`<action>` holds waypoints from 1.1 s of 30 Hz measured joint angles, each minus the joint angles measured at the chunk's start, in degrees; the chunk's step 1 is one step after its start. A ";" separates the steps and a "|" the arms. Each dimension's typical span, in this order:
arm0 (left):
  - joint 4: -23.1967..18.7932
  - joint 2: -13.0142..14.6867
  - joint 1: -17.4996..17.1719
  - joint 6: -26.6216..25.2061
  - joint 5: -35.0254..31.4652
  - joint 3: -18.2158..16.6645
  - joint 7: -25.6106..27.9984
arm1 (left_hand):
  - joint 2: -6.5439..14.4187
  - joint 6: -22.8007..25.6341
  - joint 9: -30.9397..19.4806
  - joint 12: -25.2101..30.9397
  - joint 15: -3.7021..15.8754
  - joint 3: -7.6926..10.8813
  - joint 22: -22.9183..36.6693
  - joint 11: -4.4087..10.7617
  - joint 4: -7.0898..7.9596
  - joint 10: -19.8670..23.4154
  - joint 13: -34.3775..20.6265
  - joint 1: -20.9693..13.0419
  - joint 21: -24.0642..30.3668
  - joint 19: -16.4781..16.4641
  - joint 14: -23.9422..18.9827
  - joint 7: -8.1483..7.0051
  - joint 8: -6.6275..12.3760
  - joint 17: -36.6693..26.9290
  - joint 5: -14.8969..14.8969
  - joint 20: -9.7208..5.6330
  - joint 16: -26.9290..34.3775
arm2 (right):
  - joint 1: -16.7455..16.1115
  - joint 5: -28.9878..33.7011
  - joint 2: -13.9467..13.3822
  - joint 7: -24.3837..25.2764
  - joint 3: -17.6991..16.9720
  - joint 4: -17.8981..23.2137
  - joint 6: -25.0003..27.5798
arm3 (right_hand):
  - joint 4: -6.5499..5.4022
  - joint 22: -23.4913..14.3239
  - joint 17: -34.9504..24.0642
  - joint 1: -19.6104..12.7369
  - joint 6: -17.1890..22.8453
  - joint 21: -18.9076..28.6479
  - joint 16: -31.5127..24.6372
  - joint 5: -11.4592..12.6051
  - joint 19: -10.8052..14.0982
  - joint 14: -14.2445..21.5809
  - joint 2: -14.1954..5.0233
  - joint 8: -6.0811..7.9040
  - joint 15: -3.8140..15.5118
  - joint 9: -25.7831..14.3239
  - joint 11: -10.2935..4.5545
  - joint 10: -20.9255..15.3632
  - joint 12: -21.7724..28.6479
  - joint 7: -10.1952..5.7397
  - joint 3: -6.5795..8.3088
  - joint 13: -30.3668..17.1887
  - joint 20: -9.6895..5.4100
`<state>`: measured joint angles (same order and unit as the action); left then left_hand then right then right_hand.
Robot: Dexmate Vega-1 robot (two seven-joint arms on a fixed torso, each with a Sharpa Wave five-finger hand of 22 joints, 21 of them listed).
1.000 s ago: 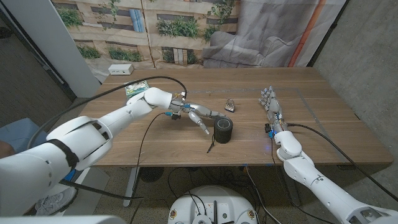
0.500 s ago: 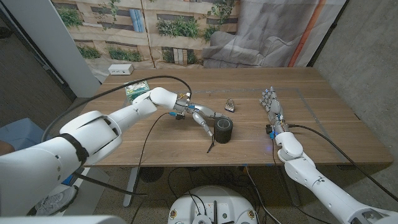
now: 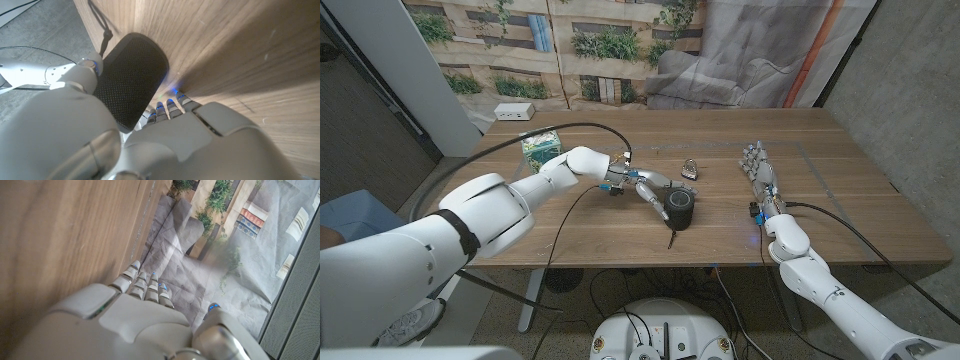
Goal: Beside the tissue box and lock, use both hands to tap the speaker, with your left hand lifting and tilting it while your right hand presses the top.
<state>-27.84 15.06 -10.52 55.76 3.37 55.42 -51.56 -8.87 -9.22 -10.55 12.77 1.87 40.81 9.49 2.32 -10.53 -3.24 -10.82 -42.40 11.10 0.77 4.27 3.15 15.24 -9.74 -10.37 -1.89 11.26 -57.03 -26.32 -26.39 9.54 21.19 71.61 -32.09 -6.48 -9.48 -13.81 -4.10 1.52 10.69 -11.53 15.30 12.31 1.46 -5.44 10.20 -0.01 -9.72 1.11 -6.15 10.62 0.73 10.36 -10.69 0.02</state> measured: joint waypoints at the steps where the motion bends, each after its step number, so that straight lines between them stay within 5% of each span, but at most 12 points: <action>1: 0.33 -0.26 0.02 0.16 0.11 0.06 0.01 | -0.21 0.24 0.00 0.01 -0.12 -0.17 0.00 0.05 -0.17 0.36 0.00 -0.20 0.00 -0.29 -0.30 -0.28 0.06 0.00 0.00 0.03 0.00 | -0.07 -0.04 -0.03 0.00 -0.06 0.02 -0.04 | 0.00 0.00 0.00 0.00 0.00 0.00 -0.14 0.00 0.00 0.00 0.00 0.00 0.00 0.00 0.00 0.00 0.00 0.00 0.00 0.00 0.00; 16: 3.55 -2.58 0.13 0.65 1.14 1.14 -0.51 | -0.55 7.36 0.01 1.65 0.18 -2.40 -0.05 2.35 -0.17 8.25 -0.47 -5.20 -0.13 -4.66 -8.25 -1.02 3.18 0.00 0.23 -0.45 0.44 | -0.94 -0.53 -0.17 -0.09 -0.69 0.17 -0.83 | 0.00 0.00 -0.01 0.00 0.00 0.00 -0.14 0.00 0.41 0.00 0.00 0.00 0.00 0.00 0.00 0.00 0.00 0.00 0.00 0.00 0.41; 33: 4.88 -3.08 -1.04 1.00 -1.72 3.02 7.31 | 0.86 22.21 -0.98 4.54 1.20 -8.27 0.42 6.16 0.32 23.51 -1.96 -14.70 1.11 -11.69 -23.80 -2.75 10.84 -0.43 0.23 -5.12 2.54 | -1.56 -1.09 -0.17 -0.48 -1.18 -0.28 -1.85 | 0.16 0.01 0.25 0.00 0.12 0.00 -0.14 0.00 0.41 0.31 0.00 0.00 -0.31 0.00 0.01 0.00 0.00 -0.12 0.48 0.00 0.41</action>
<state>-22.96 11.98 -11.56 56.76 1.65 58.43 -44.25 -8.01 12.99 -11.53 17.31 3.06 32.54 9.91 8.47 -10.21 20.27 -12.78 -57.10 12.21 -10.92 -19.53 0.40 26.08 -10.17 -10.14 -7.01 13.81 -58.60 -27.41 -26.57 9.06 20.01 71.33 -33.94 -6.32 -9.46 -13.57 -4.10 1.64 10.69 -11.67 15.29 12.73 1.77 -5.44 10.20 -0.32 -9.71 1.12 -6.15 10.62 0.61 10.84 -10.69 0.43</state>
